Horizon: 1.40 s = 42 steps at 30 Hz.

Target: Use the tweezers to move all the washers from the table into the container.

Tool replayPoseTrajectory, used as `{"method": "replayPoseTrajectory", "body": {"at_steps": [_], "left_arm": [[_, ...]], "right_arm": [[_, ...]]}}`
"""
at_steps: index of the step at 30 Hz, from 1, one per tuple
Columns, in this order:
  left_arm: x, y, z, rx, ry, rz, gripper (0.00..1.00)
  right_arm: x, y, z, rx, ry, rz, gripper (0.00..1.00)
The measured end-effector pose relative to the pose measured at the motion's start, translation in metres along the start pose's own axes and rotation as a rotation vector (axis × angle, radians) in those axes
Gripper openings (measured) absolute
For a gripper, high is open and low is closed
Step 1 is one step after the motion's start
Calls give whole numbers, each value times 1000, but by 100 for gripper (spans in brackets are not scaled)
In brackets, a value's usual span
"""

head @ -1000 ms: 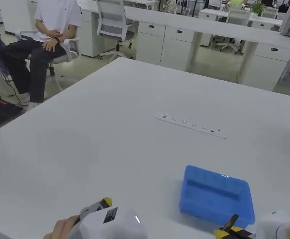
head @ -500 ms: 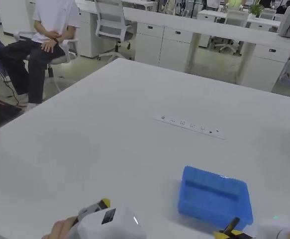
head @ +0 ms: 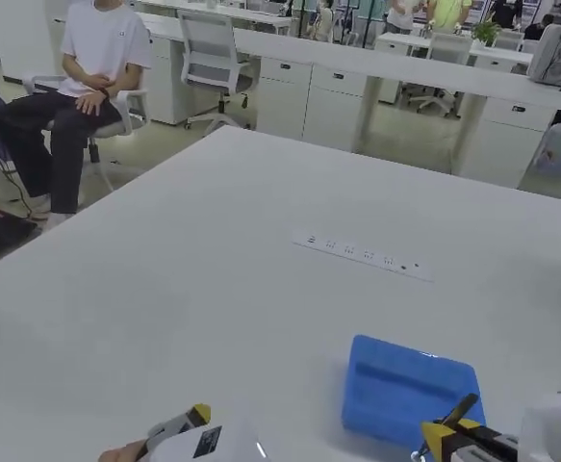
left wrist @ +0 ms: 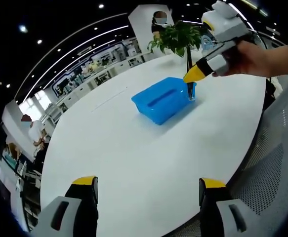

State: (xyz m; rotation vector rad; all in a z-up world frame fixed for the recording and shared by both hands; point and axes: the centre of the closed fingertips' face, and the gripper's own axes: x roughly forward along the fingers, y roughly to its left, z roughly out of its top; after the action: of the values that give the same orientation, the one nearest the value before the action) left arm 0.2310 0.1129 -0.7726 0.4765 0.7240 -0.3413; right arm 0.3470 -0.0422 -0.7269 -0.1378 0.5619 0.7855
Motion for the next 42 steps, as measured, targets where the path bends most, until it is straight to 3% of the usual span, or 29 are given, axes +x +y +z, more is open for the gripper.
{"method": "replayPoseTrajectory", "body": {"at_steps": [5, 10, 14, 17, 24, 36, 40, 42], "left_arm": [[0, 0, -1, -3, 3, 1, 86], [1, 1, -2, -3, 7, 4, 85], [1, 1, -3, -5, 14, 5, 85], [2, 1, -4, -3, 20, 6, 86], [2, 2, -5, -10, 26, 3, 85], [3, -5, -8, 15, 48, -23, 80], [1, -5, -6, 22, 39, -23, 74], [-1, -4, -2, 16, 22, -18, 71]], "right_arm": [[7, -11, 18, -17, -28, -14, 5], [21, -24, 22, -29, -20, -31, 5], [36, -34, 12, -35, 13, -50, 5], [45, -41, -2, 2, 38, -60, 5], [55, -40, -27, -16, 112, -63, 5], [58, -46, -26, -5, 114, -55, 5], [59, -46, -25, 5, 124, -47, 6], [57, -49, -17, 1, 96, -53, 6]]}}
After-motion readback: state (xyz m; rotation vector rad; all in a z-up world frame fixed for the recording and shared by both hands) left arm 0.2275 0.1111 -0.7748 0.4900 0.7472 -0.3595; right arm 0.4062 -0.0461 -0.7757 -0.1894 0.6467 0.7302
